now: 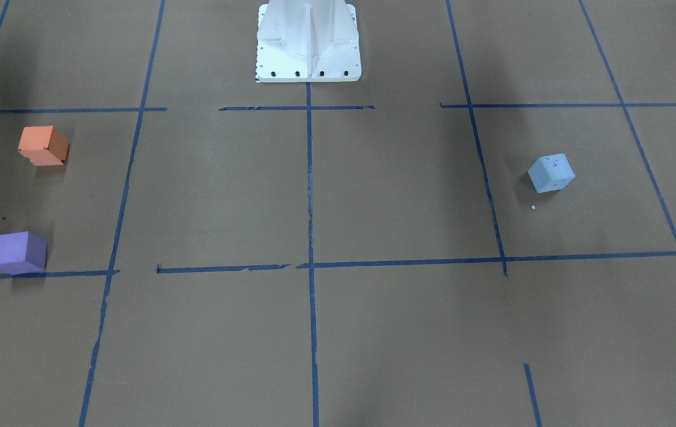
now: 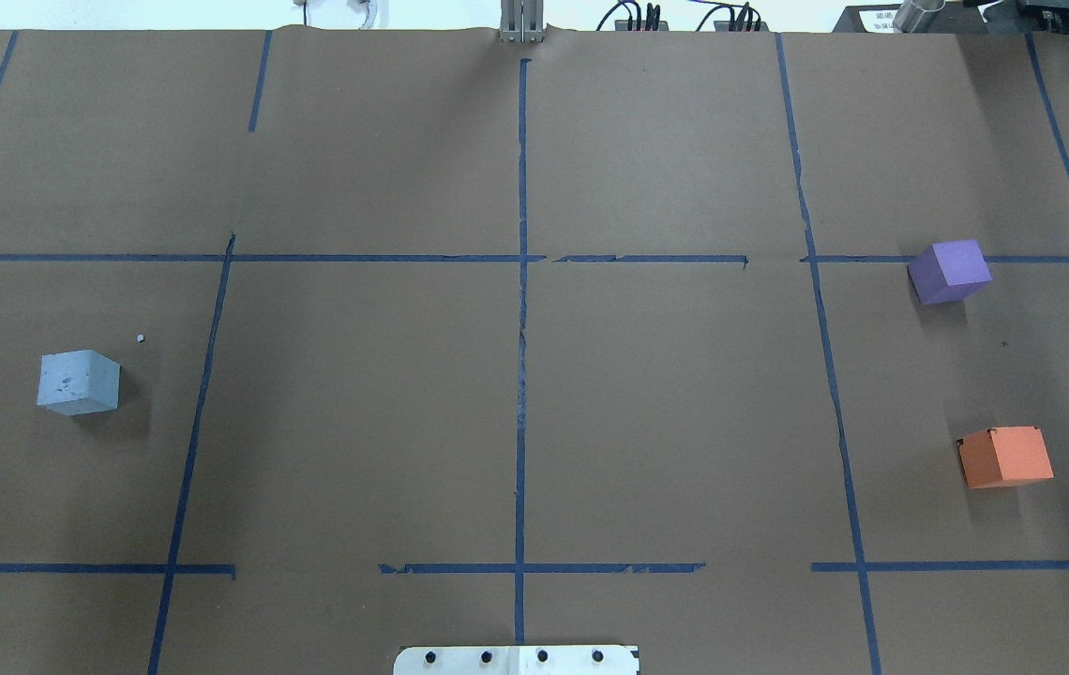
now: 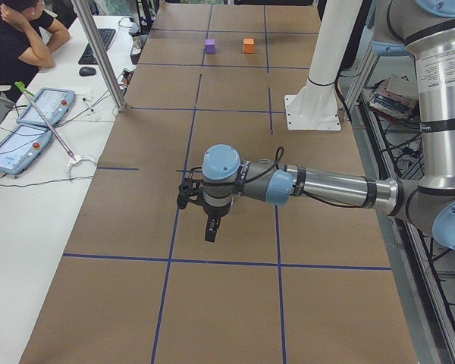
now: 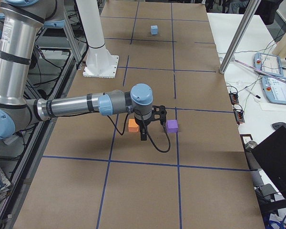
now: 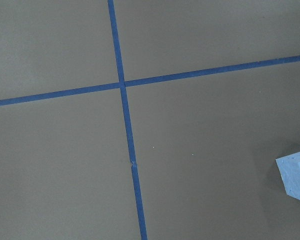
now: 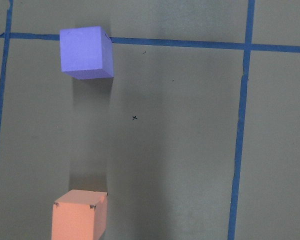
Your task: Place blue block between orange and purple blocks
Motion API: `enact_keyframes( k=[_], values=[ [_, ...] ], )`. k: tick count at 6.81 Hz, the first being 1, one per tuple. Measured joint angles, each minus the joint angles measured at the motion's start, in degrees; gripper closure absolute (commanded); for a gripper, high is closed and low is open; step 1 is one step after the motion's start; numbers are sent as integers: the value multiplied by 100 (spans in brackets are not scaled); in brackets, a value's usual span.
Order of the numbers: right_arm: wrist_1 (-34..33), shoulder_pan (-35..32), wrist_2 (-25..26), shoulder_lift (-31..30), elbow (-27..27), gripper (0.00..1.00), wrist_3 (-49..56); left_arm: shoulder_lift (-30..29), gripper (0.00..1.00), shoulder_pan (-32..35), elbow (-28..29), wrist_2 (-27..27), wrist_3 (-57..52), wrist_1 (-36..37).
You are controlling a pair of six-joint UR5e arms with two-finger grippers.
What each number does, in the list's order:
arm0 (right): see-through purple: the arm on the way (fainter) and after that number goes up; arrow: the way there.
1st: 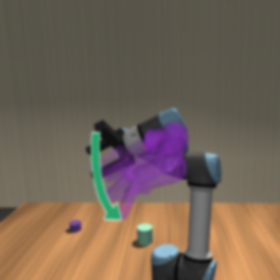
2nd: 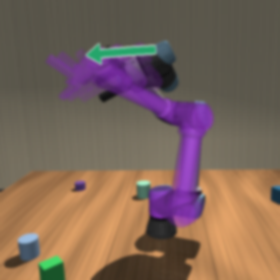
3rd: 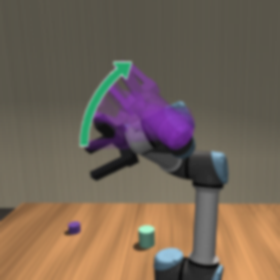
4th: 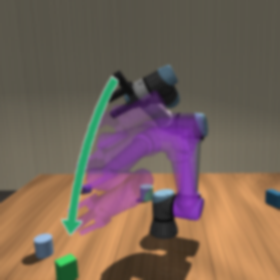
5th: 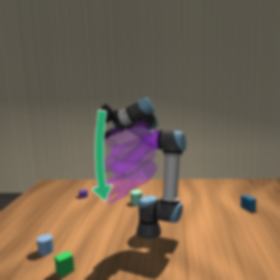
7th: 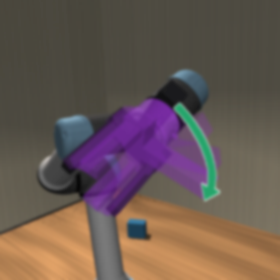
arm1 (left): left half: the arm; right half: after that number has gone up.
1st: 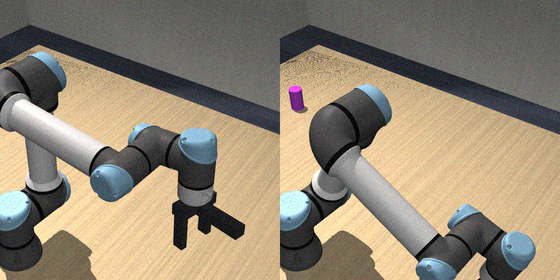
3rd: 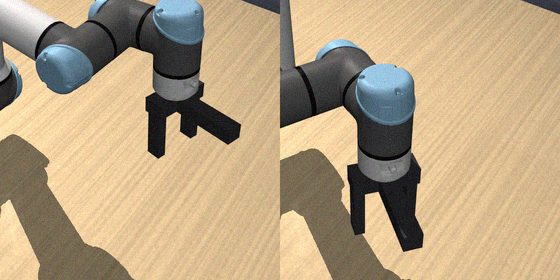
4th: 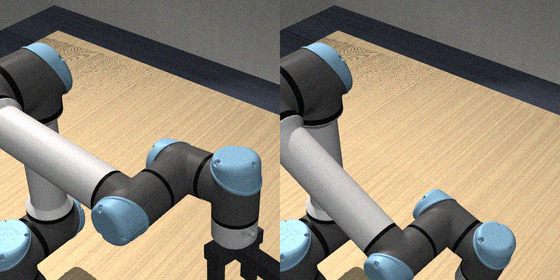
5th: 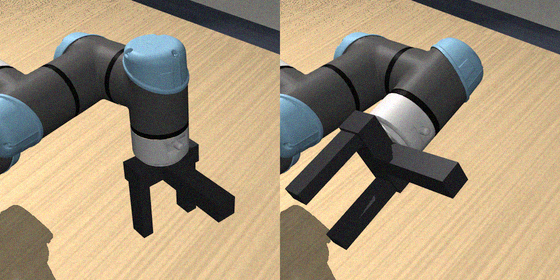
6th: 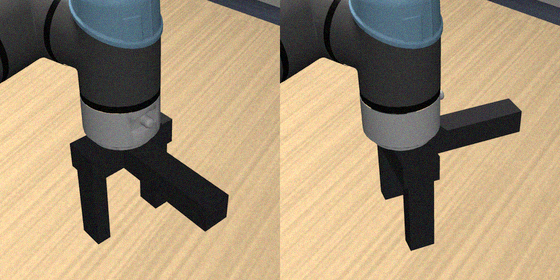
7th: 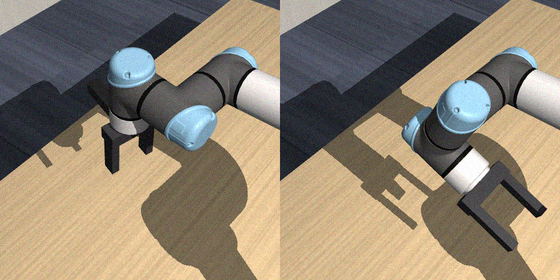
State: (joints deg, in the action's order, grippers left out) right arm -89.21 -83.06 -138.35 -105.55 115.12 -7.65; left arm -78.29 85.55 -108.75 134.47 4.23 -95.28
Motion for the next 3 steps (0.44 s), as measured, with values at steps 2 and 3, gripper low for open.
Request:
enact_keyframes(
  k=[2, 3],
  values=[
    [14, 0, -21, -58, 45, 0, -8, -63, 0, 49, -96, 135, -306, 238],
    [24, 0, -26, -78, 54, 0, -28, -54, 0, 54, -119, 138, -380, 286]
  ],
)
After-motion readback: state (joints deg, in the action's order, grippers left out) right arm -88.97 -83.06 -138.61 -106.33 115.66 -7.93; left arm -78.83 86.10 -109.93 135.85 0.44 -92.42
